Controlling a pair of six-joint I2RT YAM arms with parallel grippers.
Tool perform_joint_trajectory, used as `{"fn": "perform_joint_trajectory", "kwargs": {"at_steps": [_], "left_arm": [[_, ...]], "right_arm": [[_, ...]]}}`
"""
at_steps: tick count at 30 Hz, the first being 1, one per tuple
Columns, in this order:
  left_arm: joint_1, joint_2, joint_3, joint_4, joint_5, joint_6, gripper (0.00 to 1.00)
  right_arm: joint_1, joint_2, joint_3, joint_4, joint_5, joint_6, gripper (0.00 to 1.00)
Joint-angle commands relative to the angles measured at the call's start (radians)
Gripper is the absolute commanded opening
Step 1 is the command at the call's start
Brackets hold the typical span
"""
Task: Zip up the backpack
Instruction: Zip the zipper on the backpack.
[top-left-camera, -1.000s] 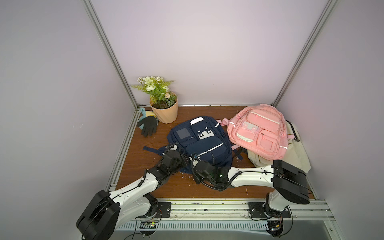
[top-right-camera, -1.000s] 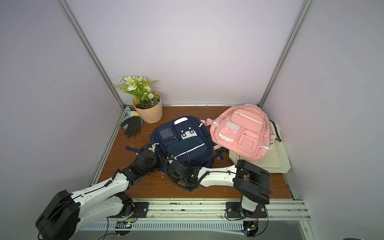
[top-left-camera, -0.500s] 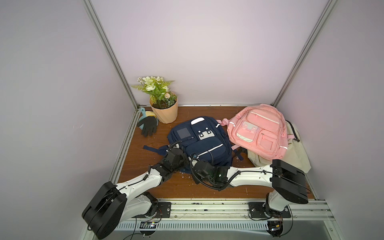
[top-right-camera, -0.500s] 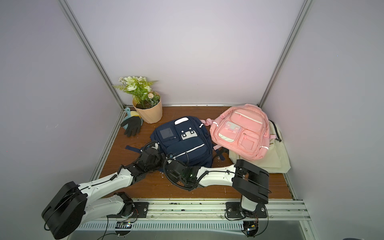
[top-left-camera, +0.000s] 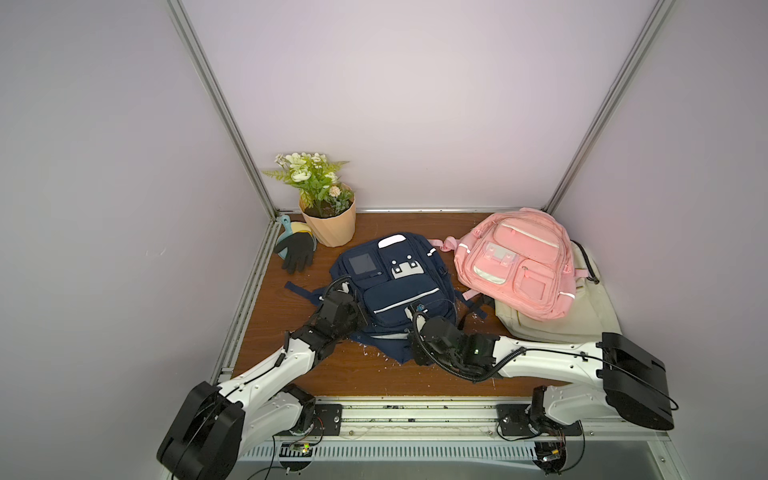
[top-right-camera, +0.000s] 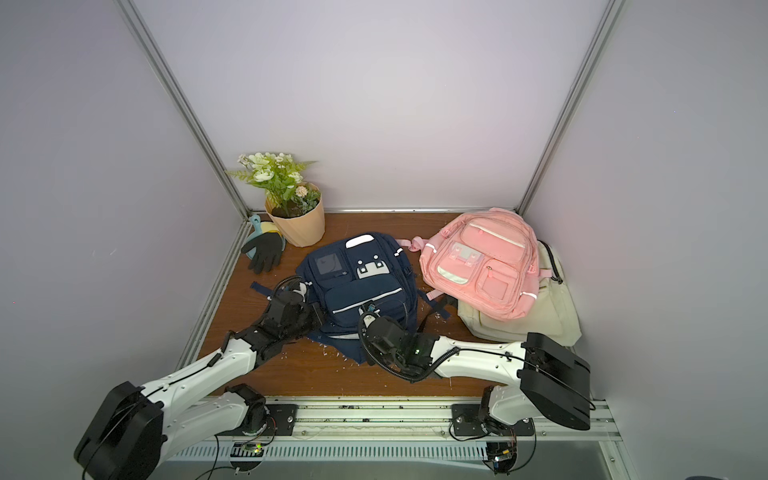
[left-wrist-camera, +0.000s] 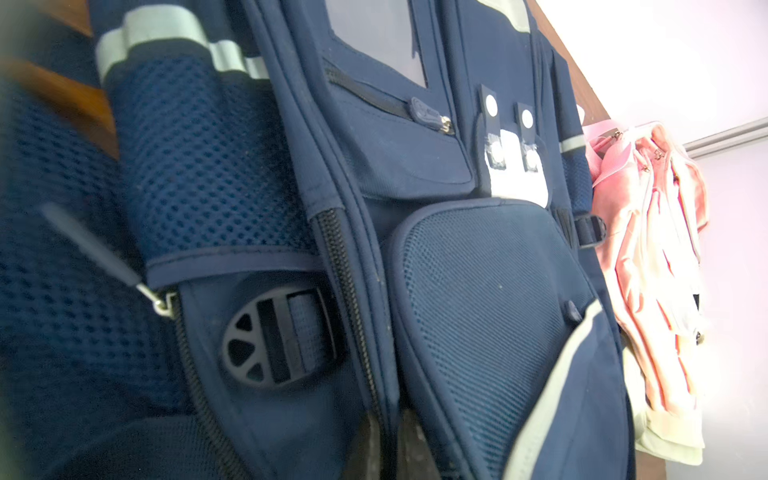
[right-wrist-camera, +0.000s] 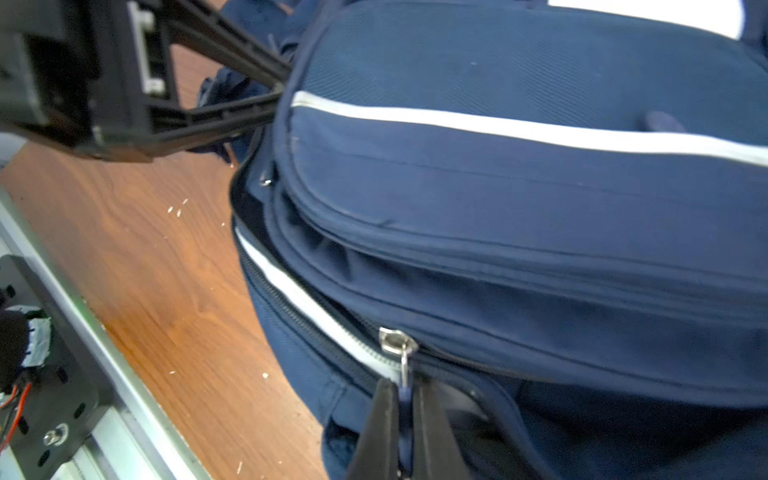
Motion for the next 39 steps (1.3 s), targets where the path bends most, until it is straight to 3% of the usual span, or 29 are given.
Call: {"fn": "perform_joint_trajectory", "kwargs": {"at_steps": [1, 3, 6, 8, 12, 23, 25, 28, 32, 36, 39], "left_arm": [[0.035, 0.000, 0.019, -0.090, -0.117, 0.048, 0.00], [0.000, -0.012, 0.042, -0.140, -0.146, 0.036, 0.07], [-0.096, -0.055, 0.067, -0.194, -0.209, -0.014, 0.32], [-0.105, -0.084, 0.028, -0.150, -0.146, -0.065, 0.42], [-0.115, -0.106, -0.074, -0.041, -0.025, -0.152, 0.48], [-0.162, -0.105, -0.092, 0.083, -0.029, -0.152, 0.55], [-0.163, -0.079, -0.091, 0.105, -0.014, -0.144, 0.54], [-0.163, -0.047, -0.084, 0.094, -0.023, -0.143, 0.44], [-0.162, -0.062, -0.069, -0.008, -0.115, -0.137, 0.18], [-0.137, -0.102, -0.074, -0.089, -0.170, -0.111, 0.01], [-0.063, -0.123, -0.098, -0.109, -0.137, -0.081, 0.00]], "right_arm": [[-0.043, -0.035, 0.000, -0.056, 0.074, 0.014, 0.00], [-0.030, -0.022, 0.020, -0.028, 0.048, -0.015, 0.00], [0.026, 0.012, 0.056, 0.021, 0.019, -0.060, 0.00], [0.059, 0.044, 0.083, 0.038, 0.012, -0.068, 0.00], [0.087, 0.100, 0.116, 0.066, -0.003, -0.063, 0.00], [0.148, 0.178, 0.171, 0.110, -0.074, -0.105, 0.00], [0.155, 0.186, 0.177, 0.113, -0.082, -0.107, 0.00], [0.158, 0.184, 0.179, 0.110, -0.075, -0.102, 0.00], [0.148, 0.164, 0.180, 0.039, 0.000, -0.091, 0.00], [0.097, 0.092, 0.117, 0.021, -0.013, -0.068, 0.00], [0.045, 0.036, 0.074, -0.019, -0.010, -0.049, 0.00]]}}
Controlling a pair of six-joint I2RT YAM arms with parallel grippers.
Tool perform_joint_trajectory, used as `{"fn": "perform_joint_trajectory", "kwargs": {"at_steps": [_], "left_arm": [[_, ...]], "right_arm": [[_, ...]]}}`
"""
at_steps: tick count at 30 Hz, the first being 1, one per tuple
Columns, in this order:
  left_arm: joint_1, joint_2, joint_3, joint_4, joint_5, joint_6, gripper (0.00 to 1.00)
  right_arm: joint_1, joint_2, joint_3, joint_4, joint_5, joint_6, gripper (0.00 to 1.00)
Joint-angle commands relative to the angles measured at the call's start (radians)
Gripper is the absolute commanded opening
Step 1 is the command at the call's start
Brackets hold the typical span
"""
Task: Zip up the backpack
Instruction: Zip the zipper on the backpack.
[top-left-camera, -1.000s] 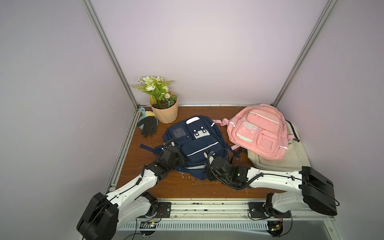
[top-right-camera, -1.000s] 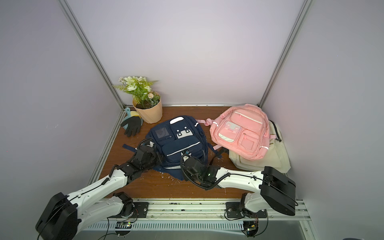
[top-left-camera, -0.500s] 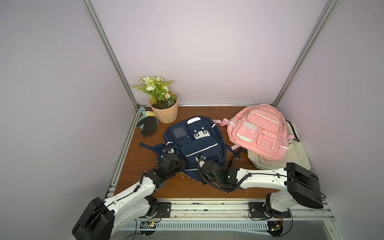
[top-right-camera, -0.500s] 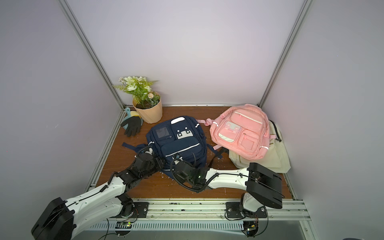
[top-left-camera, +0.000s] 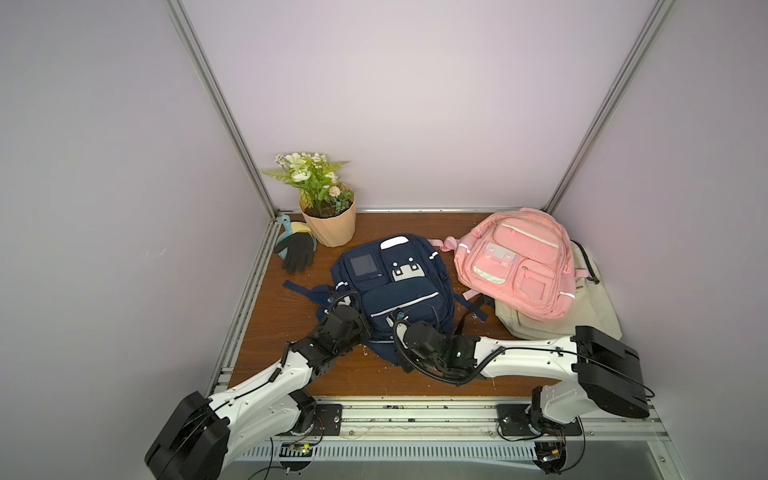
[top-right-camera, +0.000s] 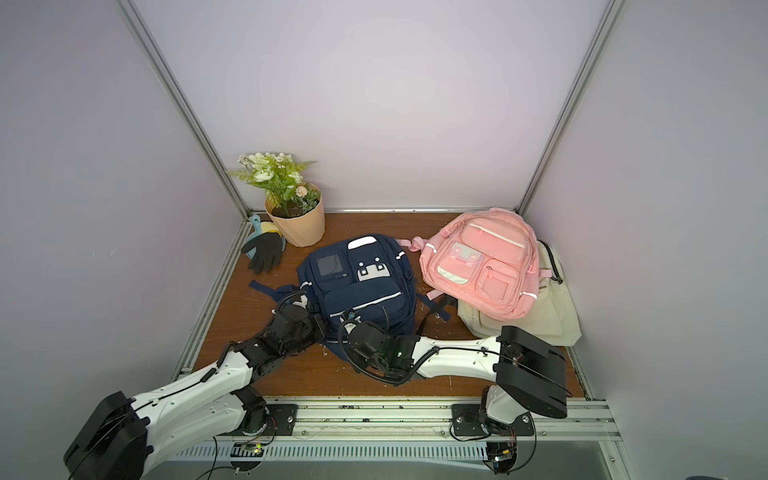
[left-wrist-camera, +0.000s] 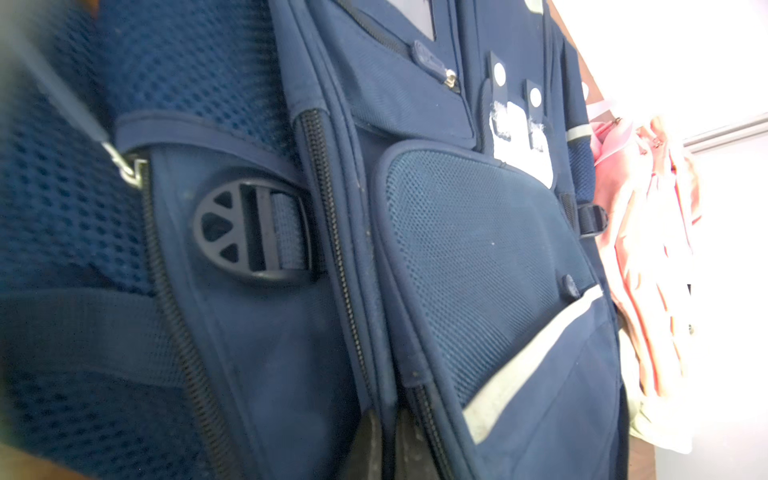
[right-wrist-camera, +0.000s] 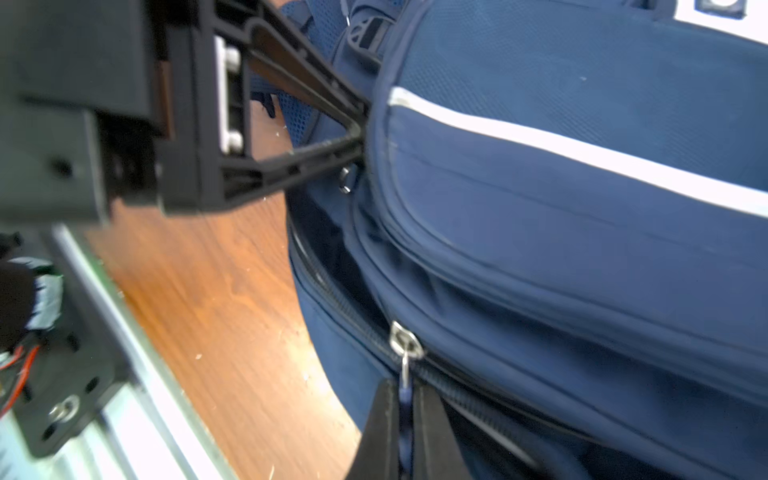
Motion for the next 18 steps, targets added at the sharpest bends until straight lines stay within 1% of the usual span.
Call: {"fn": "perform_joint_trajectory", "kwargs": {"at_steps": [1, 3, 5, 8, 12, 14, 18], "left_arm": [[0.085, -0.026, -0.022, -0.099, -0.042, 0.055, 0.00], [0.103, -0.047, -0.027, -0.119, -0.049, 0.076, 0.00], [0.105, -0.064, -0.015, -0.152, -0.078, 0.097, 0.00], [0.107, -0.071, 0.003, -0.178, -0.102, 0.117, 0.00], [0.108, -0.055, 0.024, -0.183, -0.116, 0.137, 0.00], [0.110, -0.044, 0.040, -0.192, -0.131, 0.146, 0.00], [0.112, -0.022, 0.084, -0.205, -0.139, 0.179, 0.00]], "right_arm": [[-0.058, -0.102, -0.033, -0.050, 0.022, 0.033, 0.00], [-0.100, -0.145, -0.069, -0.083, 0.036, 0.048, 0.00], [-0.162, -0.190, -0.111, -0.107, 0.033, 0.068, 0.00], [-0.224, -0.237, -0.155, -0.131, 0.046, 0.077, 0.00], [-0.246, -0.231, -0.151, -0.162, 0.089, 0.080, 0.00], [-0.246, -0.217, -0.137, -0.164, 0.091, 0.079, 0.00], [-0.236, -0.223, -0.130, -0.098, 0.018, 0.050, 0.00]]}}
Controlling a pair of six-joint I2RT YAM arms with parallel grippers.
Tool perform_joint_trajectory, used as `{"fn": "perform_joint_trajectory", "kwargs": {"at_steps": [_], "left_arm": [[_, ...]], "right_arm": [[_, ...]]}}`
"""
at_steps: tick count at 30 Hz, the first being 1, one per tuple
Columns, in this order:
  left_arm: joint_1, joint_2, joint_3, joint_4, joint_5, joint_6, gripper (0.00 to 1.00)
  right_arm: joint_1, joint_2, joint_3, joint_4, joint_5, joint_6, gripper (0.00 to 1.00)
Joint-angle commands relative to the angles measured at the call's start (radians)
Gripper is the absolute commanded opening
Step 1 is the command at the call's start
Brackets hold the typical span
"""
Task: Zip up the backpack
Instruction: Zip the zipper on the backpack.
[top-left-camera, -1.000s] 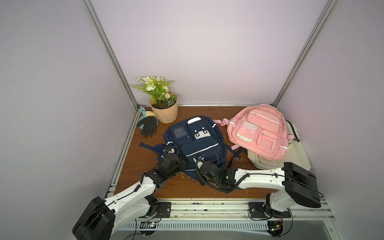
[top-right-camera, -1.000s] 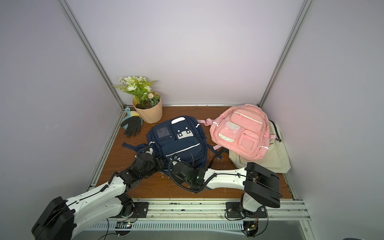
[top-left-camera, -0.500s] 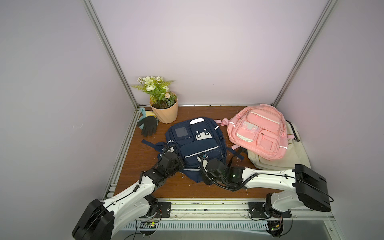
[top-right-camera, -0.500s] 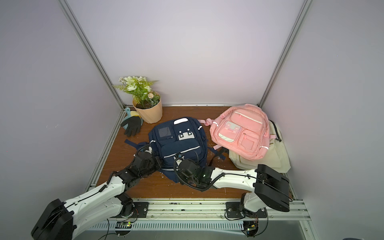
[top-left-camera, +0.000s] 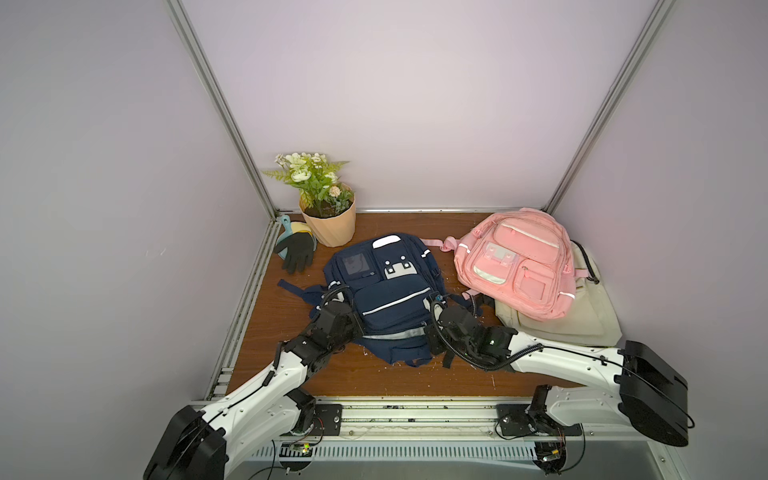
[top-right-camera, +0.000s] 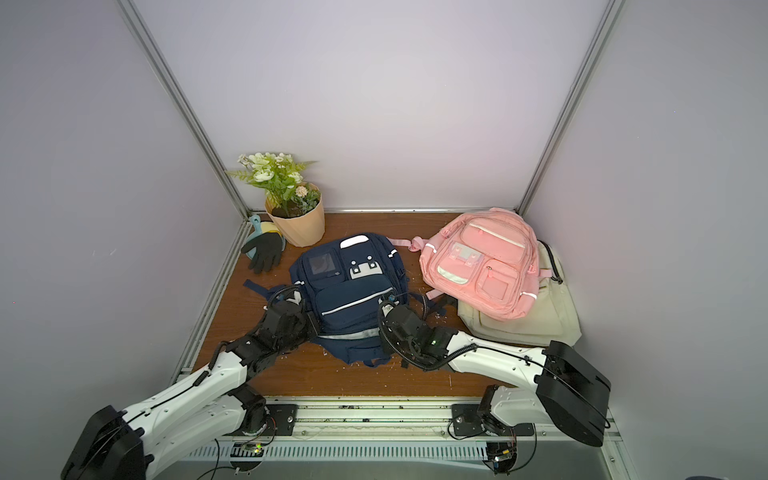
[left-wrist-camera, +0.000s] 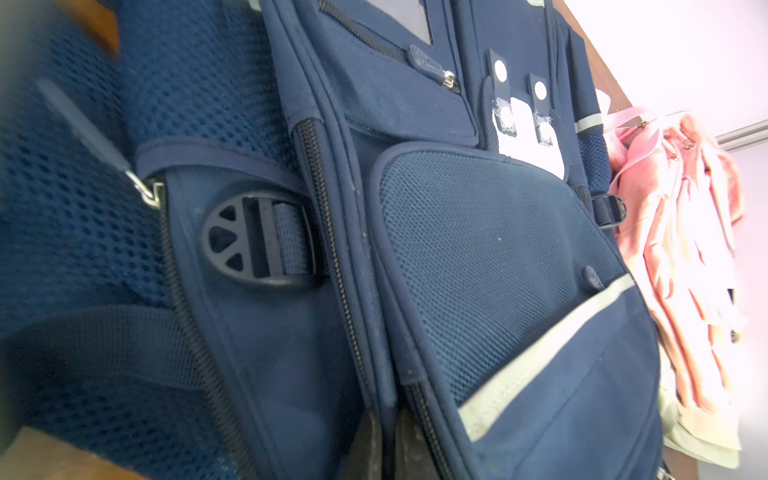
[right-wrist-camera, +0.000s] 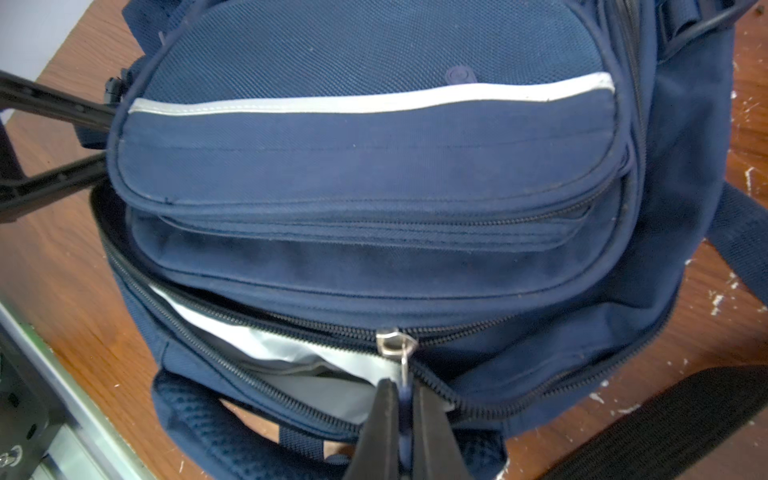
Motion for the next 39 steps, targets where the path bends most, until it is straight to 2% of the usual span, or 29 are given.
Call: {"fn": "perform_joint_trajectory", "kwargs": {"at_steps": [1, 3, 5, 6, 8, 10, 15, 19, 20, 21, 23, 25, 32, 39], "left_arm": [[0.032, 0.019, 0.061, -0.092, -0.126, 0.104, 0.02], [0.012, 0.024, 0.104, -0.103, -0.120, 0.172, 0.15], [-0.062, 0.015, 0.158, -0.128, -0.184, 0.228, 0.40], [-0.105, 0.011, 0.179, -0.129, -0.208, 0.257, 0.49], [-0.187, 0.005, 0.213, -0.103, -0.226, 0.336, 0.59], [-0.240, 0.001, 0.223, -0.068, -0.225, 0.390, 0.62], [-0.314, -0.007, 0.219, -0.042, -0.258, 0.437, 0.67], [-0.312, -0.013, 0.199, -0.120, -0.425, 0.316, 0.70], [-0.312, -0.020, 0.194, -0.116, -0.414, 0.326, 0.70], [-0.311, -0.034, 0.188, -0.070, -0.314, 0.412, 0.70], [-0.329, -0.055, 0.167, 0.033, -0.161, 0.496, 0.69], [-0.358, -0.053, 0.151, 0.110, -0.095, 0.559, 0.69], [-0.393, 0.113, 0.148, 0.241, 0.012, 0.750, 0.63], [-0.395, 0.231, 0.138, 0.294, 0.061, 0.818, 0.59]], "right_arm": [[-0.008, -0.017, 0.024, 0.001, 0.046, -0.019, 0.00], [0.033, -0.018, 0.044, 0.018, 0.046, -0.039, 0.00], [0.083, -0.004, 0.082, 0.015, 0.069, -0.061, 0.00], [0.104, 0.001, 0.100, 0.013, 0.085, -0.066, 0.00], [0.128, 0.009, 0.123, 0.022, 0.099, -0.065, 0.00], [0.130, 0.000, 0.120, 0.060, 0.085, -0.052, 0.00], [0.131, -0.012, 0.120, 0.106, 0.089, -0.041, 0.00], [0.131, -0.009, 0.119, 0.085, 0.129, -0.035, 0.00], [0.130, -0.006, 0.121, 0.068, 0.146, -0.027, 0.00], [0.129, -0.006, 0.120, 0.059, 0.150, -0.026, 0.00], [0.128, -0.011, 0.114, 0.061, 0.141, -0.029, 0.00], [0.130, -0.021, 0.105, 0.080, 0.116, -0.031, 0.00], [0.129, -0.036, 0.106, 0.102, 0.105, -0.023, 0.00], [0.130, -0.047, 0.103, 0.089, 0.116, -0.026, 0.00]]}}
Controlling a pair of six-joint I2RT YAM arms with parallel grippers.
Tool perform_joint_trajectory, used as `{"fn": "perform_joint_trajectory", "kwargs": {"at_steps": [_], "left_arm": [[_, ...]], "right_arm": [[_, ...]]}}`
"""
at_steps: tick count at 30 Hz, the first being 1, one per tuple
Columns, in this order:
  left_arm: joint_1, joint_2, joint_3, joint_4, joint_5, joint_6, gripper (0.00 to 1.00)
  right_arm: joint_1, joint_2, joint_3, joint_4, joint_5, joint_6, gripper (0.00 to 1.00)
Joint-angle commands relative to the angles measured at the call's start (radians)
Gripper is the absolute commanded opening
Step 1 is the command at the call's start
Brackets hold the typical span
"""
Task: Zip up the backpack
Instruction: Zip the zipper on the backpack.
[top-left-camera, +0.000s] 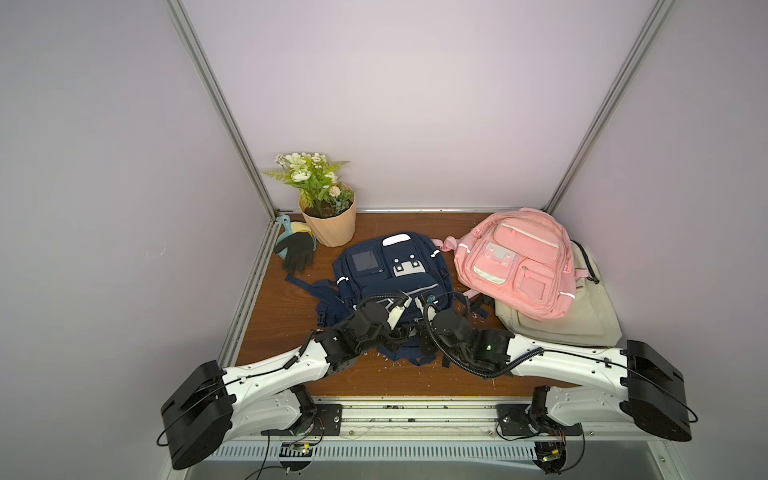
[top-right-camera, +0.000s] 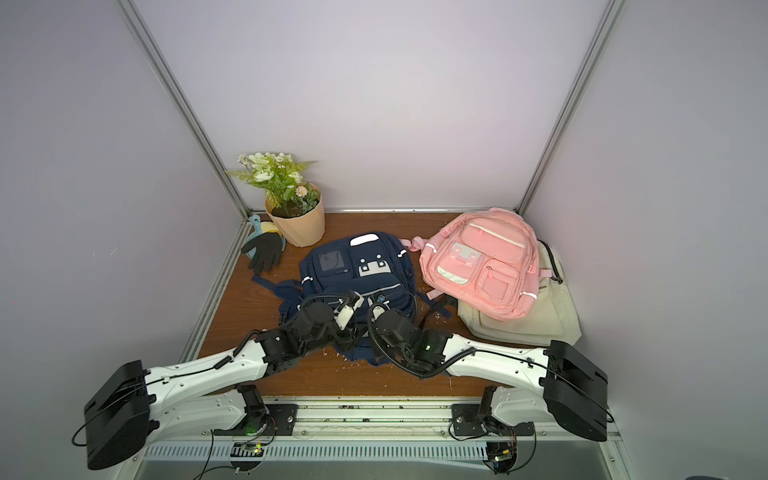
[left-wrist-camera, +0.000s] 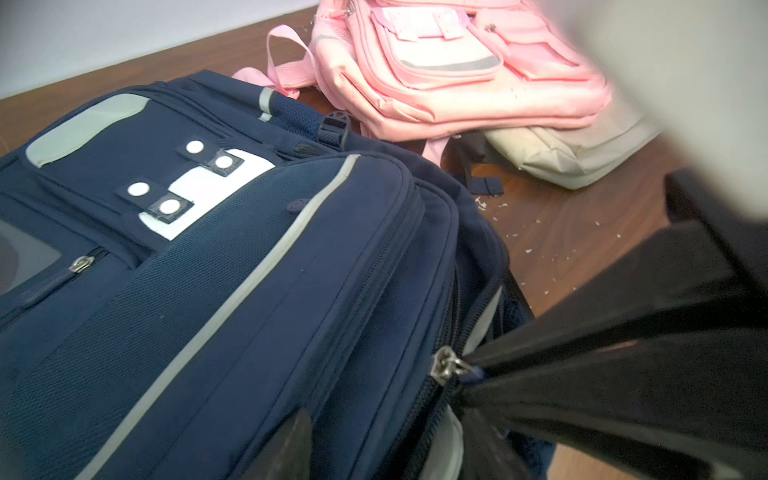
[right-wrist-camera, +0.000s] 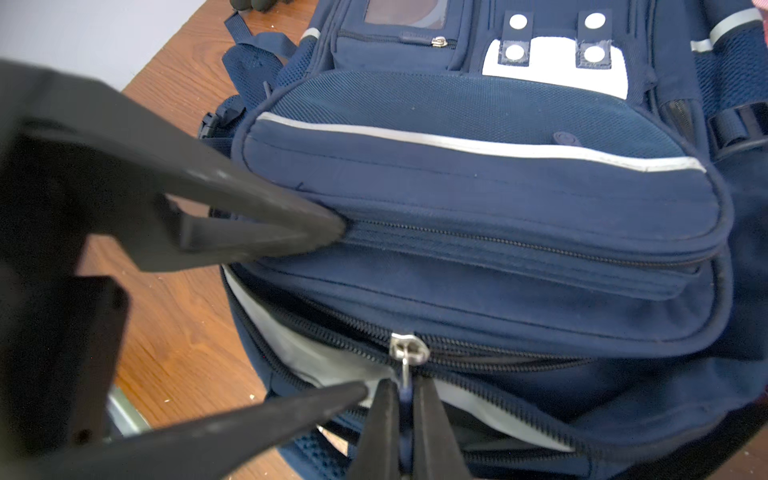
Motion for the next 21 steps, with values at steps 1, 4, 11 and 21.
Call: {"fn": "perform_joint_trajectory", "kwargs": {"at_steps": [1, 4, 11, 21], "left_arm": [[-0.009, 0.027, -0.018, 0.066, 0.036, 0.068, 0.59], [-0.009, 0.061, -0.027, 0.064, 0.016, 0.071, 0.50], [-0.009, 0.074, -0.045, 0.057, -0.073, 0.058, 0.24], [-0.009, -0.014, -0.116, 0.045, -0.202, 0.041, 0.05]], "right_arm": [[0.003, -0.050, 0.027, 0.066, 0.022, 0.008, 0.00], [0.002, -0.056, 0.025, 0.071, 0.020, 0.008, 0.00], [-0.007, -0.058, 0.032, 0.016, 0.059, 0.031, 0.00], [-0.246, -0.149, -0.034, -0.157, 0.056, 0.119, 0.00]]}}
